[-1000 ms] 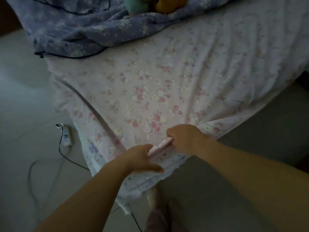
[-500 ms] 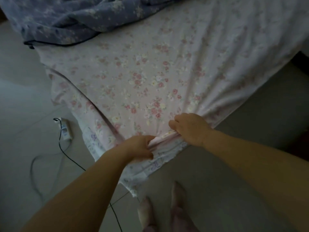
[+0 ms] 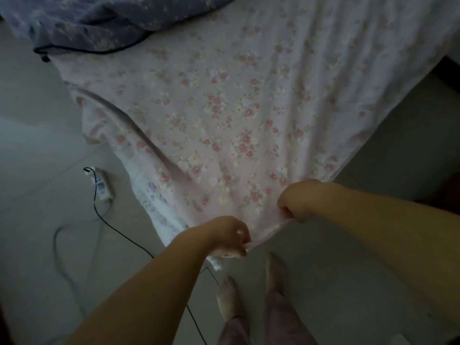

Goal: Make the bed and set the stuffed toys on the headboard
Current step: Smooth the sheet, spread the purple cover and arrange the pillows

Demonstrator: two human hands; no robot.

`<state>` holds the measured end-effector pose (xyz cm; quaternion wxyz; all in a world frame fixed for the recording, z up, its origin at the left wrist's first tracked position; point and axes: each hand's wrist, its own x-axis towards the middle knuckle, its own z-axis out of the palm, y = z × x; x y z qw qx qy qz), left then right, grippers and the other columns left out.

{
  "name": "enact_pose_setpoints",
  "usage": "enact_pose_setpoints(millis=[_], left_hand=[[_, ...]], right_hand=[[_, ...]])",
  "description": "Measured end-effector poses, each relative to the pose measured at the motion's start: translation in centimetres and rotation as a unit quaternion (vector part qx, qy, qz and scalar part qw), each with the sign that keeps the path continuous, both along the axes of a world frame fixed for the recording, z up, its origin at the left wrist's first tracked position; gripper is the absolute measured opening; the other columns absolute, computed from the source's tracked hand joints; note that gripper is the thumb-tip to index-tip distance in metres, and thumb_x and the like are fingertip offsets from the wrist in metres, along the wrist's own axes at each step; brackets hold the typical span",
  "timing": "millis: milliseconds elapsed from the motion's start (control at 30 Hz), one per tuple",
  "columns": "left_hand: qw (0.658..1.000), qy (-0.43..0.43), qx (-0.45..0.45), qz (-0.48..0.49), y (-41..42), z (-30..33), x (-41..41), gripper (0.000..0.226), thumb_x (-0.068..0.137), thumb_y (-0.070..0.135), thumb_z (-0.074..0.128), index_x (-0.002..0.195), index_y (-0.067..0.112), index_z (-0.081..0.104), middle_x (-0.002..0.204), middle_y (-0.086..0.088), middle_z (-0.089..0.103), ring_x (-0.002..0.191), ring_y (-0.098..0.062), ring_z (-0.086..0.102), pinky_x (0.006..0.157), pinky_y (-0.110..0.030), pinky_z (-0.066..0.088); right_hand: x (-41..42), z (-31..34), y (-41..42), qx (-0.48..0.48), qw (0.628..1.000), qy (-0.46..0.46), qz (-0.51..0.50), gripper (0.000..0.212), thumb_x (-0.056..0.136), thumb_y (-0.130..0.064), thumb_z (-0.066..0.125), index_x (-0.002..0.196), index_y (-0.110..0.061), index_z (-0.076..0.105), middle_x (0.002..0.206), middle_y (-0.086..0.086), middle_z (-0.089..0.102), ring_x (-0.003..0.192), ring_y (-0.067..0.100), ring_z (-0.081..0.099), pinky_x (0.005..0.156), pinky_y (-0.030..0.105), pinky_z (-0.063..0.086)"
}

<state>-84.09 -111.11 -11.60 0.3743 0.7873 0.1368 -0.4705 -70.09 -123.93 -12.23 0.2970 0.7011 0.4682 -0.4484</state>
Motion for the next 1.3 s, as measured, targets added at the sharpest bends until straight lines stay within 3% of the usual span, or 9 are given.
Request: enact_pose_setpoints(millis=[200,367,467,567,667,767,967,1133,1300], left_hand=[[0.966,-0.158,0.088,0.182,2.3,-1.4,-2.6,0.019,0.089,0.013,0.057,0.105,0.016,0.067,0.112,-0.001,0.065,0.099,-0.015,0.060,0.087,-0.025,0.047],[0.787,-0.197,0.255,0.526,5.2,-3.7,-4.5,0.028,0.090,0.008,0.050,0.117,0.009,0.056,0.120,-0.012,0.053,0.080,-0.018,0.055,0.068,-0.029,0.042],[0.702,-0.079,0.133,0.695,7.2,-6.1,-4.5,0.030,0.091,0.009,0.047,0.119,0.000,0.052,0.117,-0.022,0.055,0.092,-0.032,0.058,0.074,-0.036,0.046],[0.615,-0.045,0.007,0.787,7.9,-7.0,-3.8,0.011,0.088,0.005,0.051,0.077,0.004,0.055,0.079,-0.016,0.055,0.072,-0.026,0.054,0.067,-0.034,0.049],[0.553,-0.050,-0.075,0.828,8.1,-6.9,-3.3,0.023,0.090,0.002,0.049,0.067,0.007,0.051,0.063,-0.009,0.054,0.055,-0.018,0.050,0.054,-0.026,0.045],[0.547,-0.032,-0.131,0.826,8.7,-6.8,-3.0,0.018,0.088,0.004,0.046,0.077,0.008,0.058,0.067,-0.007,0.061,0.055,-0.014,0.056,0.049,-0.020,0.047],[0.511,-0.035,-0.255,0.820,9.4,-5.0,-0.9,0.031,0.096,0.012,0.042,0.121,0.004,0.058,0.113,-0.018,0.063,0.096,-0.030,0.063,0.086,-0.044,0.053],[0.485,-0.081,-0.342,0.801,9.2,-2.2,1.1,0.048,0.102,0.030,0.022,0.145,0.009,0.031,0.149,-0.006,0.037,0.136,-0.023,0.039,0.108,-0.033,0.033],[0.403,-0.120,-0.337,0.842,12.0,-3.5,0.5,0.053,0.100,0.040,0.027,0.143,0.011,0.036,0.148,-0.010,0.038,0.087,-0.025,0.055,0.084,-0.034,0.043]], right_hand=[[-3.5,0.1,4.3,0.210,0.964,0.015,-0.162,0.023,0.092,-0.013,0.045,0.110,-0.018,0.059,0.114,0.005,0.058,0.101,0.025,0.056,0.080,0.033,0.044],[-8.1,-1.1,7.9,0.336,0.910,0.036,-0.239,0.023,0.095,-0.017,0.042,0.117,-0.022,0.051,0.115,0.002,0.051,0.096,0.019,0.049,0.081,0.031,0.042],[-11.2,-2.6,10.1,0.350,0.914,0.020,-0.205,0.040,0.092,-0.028,0.051,0.129,-0.020,0.038,0.123,0.006,0.046,0.111,0.023,0.046,0.088,0.035,0.042],[-13.0,-4.0,11.6,0.324,0.927,-0.036,-0.183,0.071,0.087,-0.032,0.061,0.142,-0.020,0.017,0.130,0.010,0.041,0.120,0.028,0.041,0.093,0.038,0.040],[-12.8,-4.6,12.8,0.355,0.903,-0.042,-0.239,0.041,0.095,-0.013,0.046,0.134,-0.017,0.034,0.117,0.011,0.053,0.108,0.028,0.054,0.081,0.035,0.044],[-11.6,-3.6,13.3,0.358,0.847,0.066,-0.387,0.015,0.092,-0.015,0.049,0.107,-0.015,0.053,0.095,0.005,0.062,0.081,0.020,0.060,0.065,0.025,0.046],[-7.9,-0.5,12.6,0.317,0.678,0.269,-0.606,0.026,0.086,0.000,0.047,0.065,-0.015,0.056,0.057,0.003,0.049,0.055,0.015,0.046,0.054,0.027,0.038],[-7.3,0.1,12.0,0.304,0.709,0.278,-0.572,0.033,0.085,0.002,0.040,0.064,-0.015,0.058,0.053,0.002,0.049,0.051,0.017,0.044,0.056,0.033,0.036],[-7.4,0.5,12.3,0.293,0.754,0.258,-0.528,0.025,0.088,-0.003,0.042,0.075,-0.014,0.061,0.063,0.003,0.052,0.059,0.015,0.047,0.061,0.028,0.039]])
